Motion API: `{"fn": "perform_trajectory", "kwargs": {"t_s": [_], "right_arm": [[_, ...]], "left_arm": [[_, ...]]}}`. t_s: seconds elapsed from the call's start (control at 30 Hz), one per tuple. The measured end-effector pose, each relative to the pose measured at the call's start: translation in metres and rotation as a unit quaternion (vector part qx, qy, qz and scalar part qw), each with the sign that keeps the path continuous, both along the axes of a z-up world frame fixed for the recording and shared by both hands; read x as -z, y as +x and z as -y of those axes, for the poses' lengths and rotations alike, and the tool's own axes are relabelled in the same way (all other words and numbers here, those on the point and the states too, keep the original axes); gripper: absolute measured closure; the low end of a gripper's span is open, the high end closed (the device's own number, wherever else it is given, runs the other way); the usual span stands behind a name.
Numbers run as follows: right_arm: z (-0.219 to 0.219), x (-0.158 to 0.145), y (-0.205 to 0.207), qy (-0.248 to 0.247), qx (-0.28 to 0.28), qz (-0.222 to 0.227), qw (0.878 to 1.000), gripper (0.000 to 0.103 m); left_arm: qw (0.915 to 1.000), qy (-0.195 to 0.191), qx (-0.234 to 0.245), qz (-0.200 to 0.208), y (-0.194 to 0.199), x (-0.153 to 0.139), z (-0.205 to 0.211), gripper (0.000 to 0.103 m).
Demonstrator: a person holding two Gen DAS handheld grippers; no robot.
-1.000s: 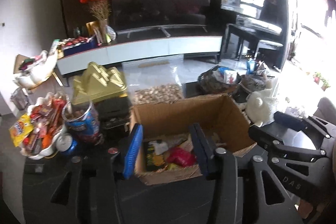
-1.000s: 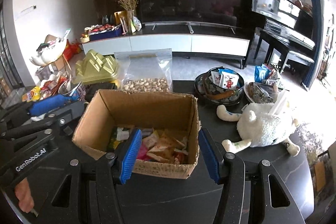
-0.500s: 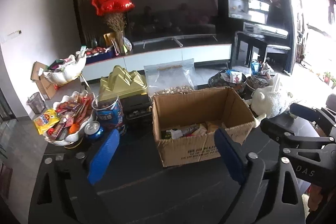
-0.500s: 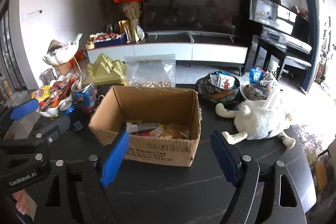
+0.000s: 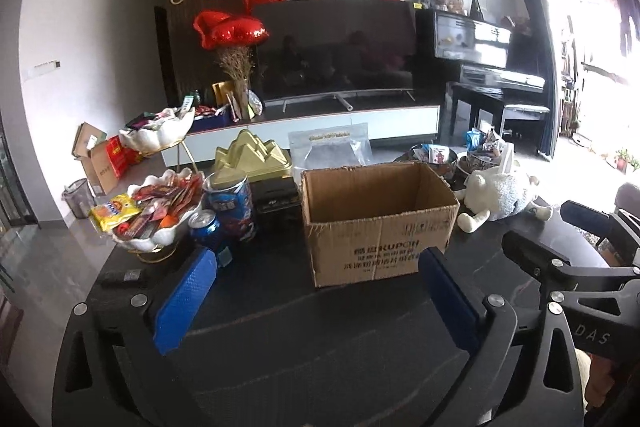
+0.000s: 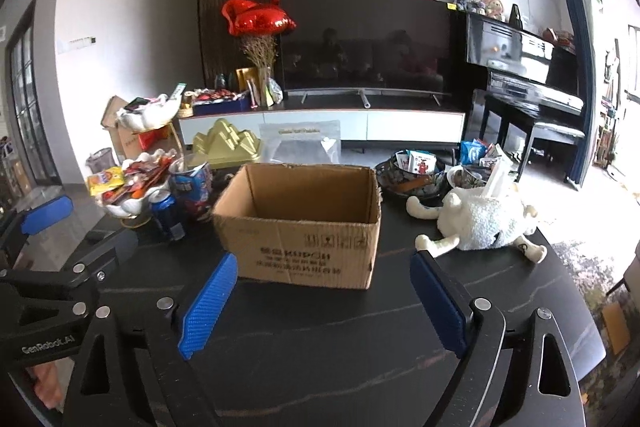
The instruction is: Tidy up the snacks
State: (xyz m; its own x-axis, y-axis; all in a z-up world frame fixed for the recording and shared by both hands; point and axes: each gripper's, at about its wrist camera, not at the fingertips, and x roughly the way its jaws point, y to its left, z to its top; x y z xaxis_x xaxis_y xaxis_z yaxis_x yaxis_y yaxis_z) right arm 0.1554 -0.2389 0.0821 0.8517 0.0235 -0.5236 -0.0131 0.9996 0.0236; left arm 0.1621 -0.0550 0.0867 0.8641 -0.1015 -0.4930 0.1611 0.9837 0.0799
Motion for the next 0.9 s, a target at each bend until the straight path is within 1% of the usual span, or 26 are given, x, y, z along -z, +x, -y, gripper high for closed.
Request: {"fn": "perform_trajectory", "kwargs": {"t_s": [0.13,0.23,0.37,0.47,0.67,0.9], "right_arm": [[-0.004,0.005,-0.021,0.002,-0.002,0.005,1.0,0.014],[-0.006,0.007,-0.035,0.003,-0.007,0.006,1.0,0.014],[-0.008,0.008,-0.05,0.005,-0.01,0.008,1.0,0.014],[-0.008,0.01,-0.057,0.011,-0.013,0.007,1.0,0.014],[-0.01,0.01,-0.069,0.008,-0.015,0.013,1.0,0.014],[-0.009,0.008,-0.076,0.015,-0.019,0.015,1.0,0.014]], "left_arm": [[0.9997,0.011,-0.015,0.013,-0.024,0.002,-0.004,0.0],[0.9999,0.01,-0.009,0.011,-0.036,0.003,-0.007,0.0],[0.9997,0.013,-0.009,0.02,-0.053,0.002,-0.008,0.0],[0.9998,0.006,-0.003,0.021,-0.063,0.002,-0.009,0.0],[0.9998,-0.01,0.004,0.014,-0.07,0.003,-0.01,0.0],[0.9997,-0.006,0.001,0.024,-0.079,0.002,-0.01,0.0]]}}
